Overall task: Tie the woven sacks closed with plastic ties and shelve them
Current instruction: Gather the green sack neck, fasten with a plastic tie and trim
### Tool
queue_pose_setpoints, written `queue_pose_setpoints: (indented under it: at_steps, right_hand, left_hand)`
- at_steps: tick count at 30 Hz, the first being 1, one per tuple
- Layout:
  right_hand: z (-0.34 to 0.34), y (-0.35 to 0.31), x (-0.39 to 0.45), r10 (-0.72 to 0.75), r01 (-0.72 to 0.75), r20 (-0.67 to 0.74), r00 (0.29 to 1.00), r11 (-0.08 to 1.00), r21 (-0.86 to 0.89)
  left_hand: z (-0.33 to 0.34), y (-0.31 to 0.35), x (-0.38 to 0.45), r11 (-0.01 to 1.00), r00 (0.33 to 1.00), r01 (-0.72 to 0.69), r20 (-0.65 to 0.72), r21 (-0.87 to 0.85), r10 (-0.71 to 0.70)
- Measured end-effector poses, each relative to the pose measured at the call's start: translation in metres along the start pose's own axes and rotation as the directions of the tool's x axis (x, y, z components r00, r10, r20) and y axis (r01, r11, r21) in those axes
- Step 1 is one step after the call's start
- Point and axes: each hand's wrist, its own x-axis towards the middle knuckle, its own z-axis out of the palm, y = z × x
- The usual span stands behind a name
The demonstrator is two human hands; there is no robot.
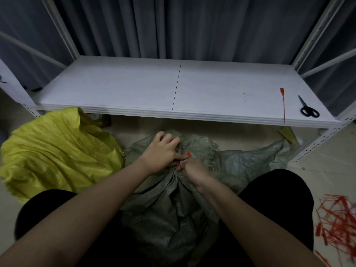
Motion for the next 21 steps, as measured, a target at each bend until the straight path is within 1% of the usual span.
queue_pose_setpoints:
  at_steps: [4,7,12,14,17,21]
  right_hand:
    - [0.005,0.009,-0.004,-0.045,0.046,-0.044,0.998,0.998,0.036]
    - [0.009,0.012,-0.005,-0.048,0.052,-0.063,0.997,0.997,0.057]
    - [0.008,0.014,-0.008,-0.098,0.093,-0.071,0.993,0.993,-0.074]
    - [0.005,0.014,-0.009,-0.119,0.108,-0.073,0.99,0.984,-0.14]
    - [0.002,0.011,-0.009,-0.123,0.112,-0.053,0.991,0.976,-0.185]
    - [-0.002,0.011,-0.006,-0.118,0.115,0.002,0.993,0.963,-0.246]
  left_hand:
    - [-0.001,0.002,-0.003,0.999,0.999,0.033,-0.003,-0.038,-0.033]
    - [-0.004,0.002,-0.004,0.99,0.997,0.067,0.037,-0.125,-0.063]
    - [-0.021,0.006,-0.003,0.979,0.969,0.168,0.204,-0.115,-0.142]
    - [-0.021,0.01,-0.001,0.979,0.958,0.179,0.243,-0.097,-0.151]
    - [-0.022,0.011,0.004,0.979,0.933,0.196,0.319,-0.058,-0.168]
    - [-0.017,0.013,0.008,0.978,0.914,0.192,0.377,-0.08,-0.149]
